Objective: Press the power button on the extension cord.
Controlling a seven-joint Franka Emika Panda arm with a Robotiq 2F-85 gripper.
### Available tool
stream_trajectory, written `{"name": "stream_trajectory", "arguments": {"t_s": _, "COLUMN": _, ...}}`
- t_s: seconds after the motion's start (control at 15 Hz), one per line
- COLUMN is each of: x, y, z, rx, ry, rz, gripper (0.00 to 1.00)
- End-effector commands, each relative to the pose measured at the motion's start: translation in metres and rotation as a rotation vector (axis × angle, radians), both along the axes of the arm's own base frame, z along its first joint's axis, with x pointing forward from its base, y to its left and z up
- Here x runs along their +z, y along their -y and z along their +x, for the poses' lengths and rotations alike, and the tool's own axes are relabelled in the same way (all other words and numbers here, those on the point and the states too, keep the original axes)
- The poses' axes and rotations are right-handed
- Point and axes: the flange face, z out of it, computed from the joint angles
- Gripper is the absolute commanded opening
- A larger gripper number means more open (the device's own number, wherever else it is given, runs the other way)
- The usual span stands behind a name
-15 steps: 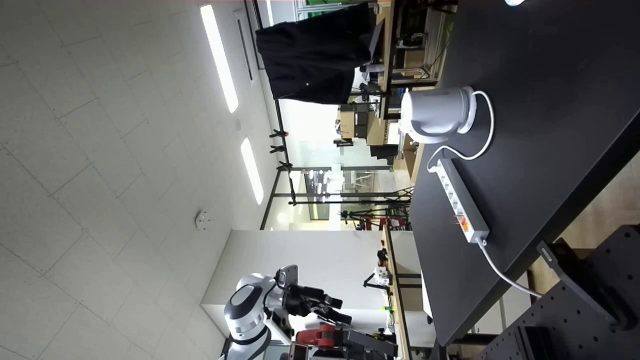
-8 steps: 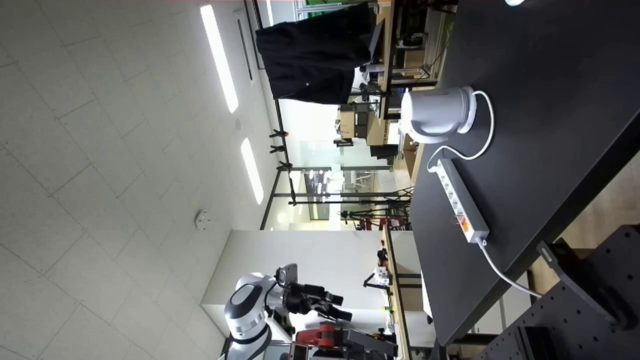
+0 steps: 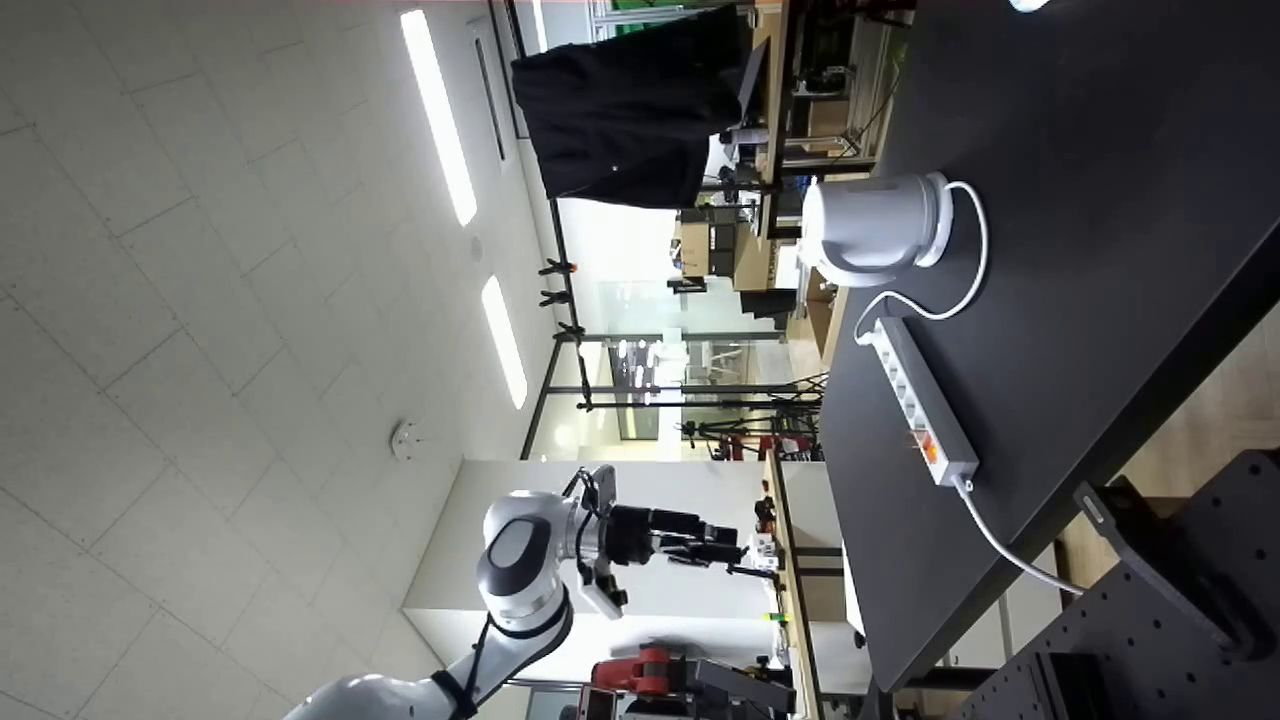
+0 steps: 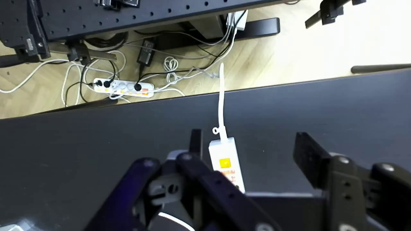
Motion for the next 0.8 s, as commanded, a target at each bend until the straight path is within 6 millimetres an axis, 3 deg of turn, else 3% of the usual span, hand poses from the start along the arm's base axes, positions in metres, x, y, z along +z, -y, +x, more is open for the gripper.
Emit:
{"name": "stream_trajectory", "arguments": {"t_s": 0.0, "x": -0.029, "y": 0.033, "z": 0.024, "rx": -0.099, "ry": 0.011, "rz": 0.035, "gripper": 0.45}}
{"name": "stream_trajectory", "arguments": {"t_s": 0.2, "x": -0.039, "y": 0.051, "z": 0.044, "rx": -0.168, "ry": 0.053, "rz": 0.066, "gripper": 0.25}}
{"name": "stream_trajectory", "arguments": {"t_s": 0.4, "x": -0.038, "y": 0.056, "z": 0.059, "rx": -0.206, "ry": 0.145, "rz": 0.082, "gripper": 0.05}}
{"name": "stream_trajectory", "arguments": {"t_s": 0.47, "x": -0.037, "y": 0.054, "z": 0.063, "rx": -0.203, "ry": 0.162, "rz": 0.068, "gripper": 0.01}}
{"name": "stream_trajectory", "arguments": {"t_s": 0.53, "x": -0.044, "y": 0.057, "z": 0.052, "rx": -0.166, "ry": 0.131, "rz": 0.077, "gripper": 0.15}}
{"name": "stream_trajectory", "arguments": {"t_s": 0.67, "x": -0.042, "y": 0.056, "z": 0.057, "rx": -0.173, "ry": 0.15, "rz": 0.078, "gripper": 0.02}}
{"name": "stream_trajectory", "arguments": {"t_s": 0.73, "x": -0.041, "y": 0.056, "z": 0.057, "rx": -0.174, "ry": 0.152, "rz": 0.078, "gripper": 0.01}}
